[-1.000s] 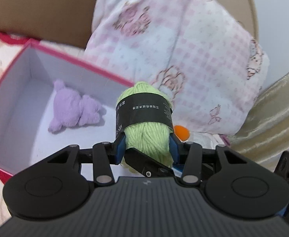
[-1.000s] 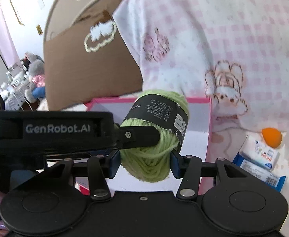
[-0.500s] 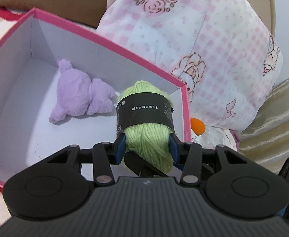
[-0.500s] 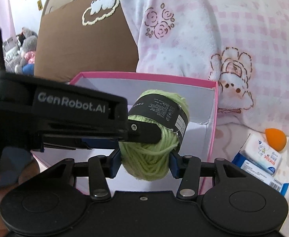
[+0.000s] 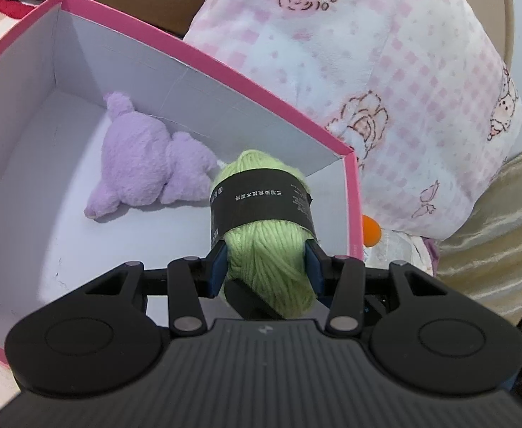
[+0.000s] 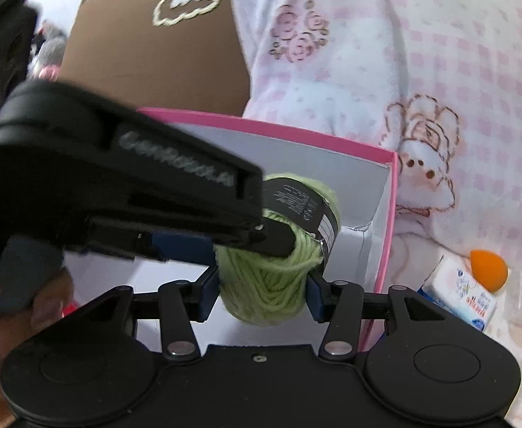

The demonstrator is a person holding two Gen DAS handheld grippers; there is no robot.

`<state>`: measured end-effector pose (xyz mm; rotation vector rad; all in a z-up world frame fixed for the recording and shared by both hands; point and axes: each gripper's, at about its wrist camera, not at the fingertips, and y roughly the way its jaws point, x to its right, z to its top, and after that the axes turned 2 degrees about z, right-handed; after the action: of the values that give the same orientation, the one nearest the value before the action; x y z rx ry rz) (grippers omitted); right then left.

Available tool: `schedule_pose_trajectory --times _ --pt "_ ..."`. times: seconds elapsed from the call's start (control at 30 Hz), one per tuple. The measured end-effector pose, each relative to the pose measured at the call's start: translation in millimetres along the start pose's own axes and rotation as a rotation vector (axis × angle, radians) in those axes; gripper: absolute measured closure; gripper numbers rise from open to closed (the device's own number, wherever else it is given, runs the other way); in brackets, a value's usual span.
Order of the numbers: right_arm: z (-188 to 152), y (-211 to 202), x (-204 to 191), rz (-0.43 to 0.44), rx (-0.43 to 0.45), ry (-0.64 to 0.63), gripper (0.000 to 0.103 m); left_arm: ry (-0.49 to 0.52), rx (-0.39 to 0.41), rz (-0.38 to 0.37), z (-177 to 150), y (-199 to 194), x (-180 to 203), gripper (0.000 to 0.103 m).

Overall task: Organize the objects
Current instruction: 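Lower the yarn ball into the pink box beside the plush toy, then open the left gripper and raise it out of the box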

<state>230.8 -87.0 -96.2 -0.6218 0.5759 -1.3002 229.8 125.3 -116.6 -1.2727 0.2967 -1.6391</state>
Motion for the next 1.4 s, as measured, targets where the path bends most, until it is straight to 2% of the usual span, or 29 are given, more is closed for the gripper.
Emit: schedule_pose_trajectory --times 0.23,0.43,0.67,0.73,0.8,0.87,0.9,1.0,1.03,1.13,1.2,1.4 --pt "-3 0 -1 0.010 0.000 -0.050 0.047 -0.058 -0.012 -0.007 3 4 -11 0.059" --pt "-8 4 -9 -0.049 0.007 -0.116 0.052 -0.070 -0.019 0.000 2 7 -14 0.059" --pt "-10 11 -12 -0.133 0.026 -0.182 0.054 -0.079 -0.006 -0.025 1 3 -14 0.060" --pt "-9 9 -10 -0.105 0.019 -0.175 0.052 -0.070 0.000 0.029 -1 7 -14 0.061" --pt "-7 5 -7 -0.047 0.002 -0.137 0.053 -0.056 0.002 0.072 -3 9 -13 0.069" --pt "-5 0 -4 -0.005 -0.018 -0.103 0.053 -0.058 -0.003 0.076 -3 10 -13 0.077" --pt "-4 -1 -3 0.000 -0.025 -0.099 0.054 -0.059 -0.003 0.072 -4 11 -13 0.078" --pt "-6 0 -8 -0.034 -0.034 -0.157 0.083 -0.064 -0.011 0.049 -8 17 -9 0.080" --pt "-8 2 -10 -0.056 -0.034 -0.176 0.089 -0.067 -0.013 0.029 -8 20 -7 0.080" --pt "-9 6 -10 -0.083 -0.022 -0.184 0.091 -0.098 -0.009 -0.003 -9 30 -4 0.080" --pt "-9 7 -9 -0.102 -0.013 -0.185 0.097 -0.088 -0.008 -0.003 -10 33 -1 0.080" --pt "-11 6 -9 -0.112 -0.004 -0.215 0.094 -0.094 -0.015 -0.025 -9 32 0 0.080"
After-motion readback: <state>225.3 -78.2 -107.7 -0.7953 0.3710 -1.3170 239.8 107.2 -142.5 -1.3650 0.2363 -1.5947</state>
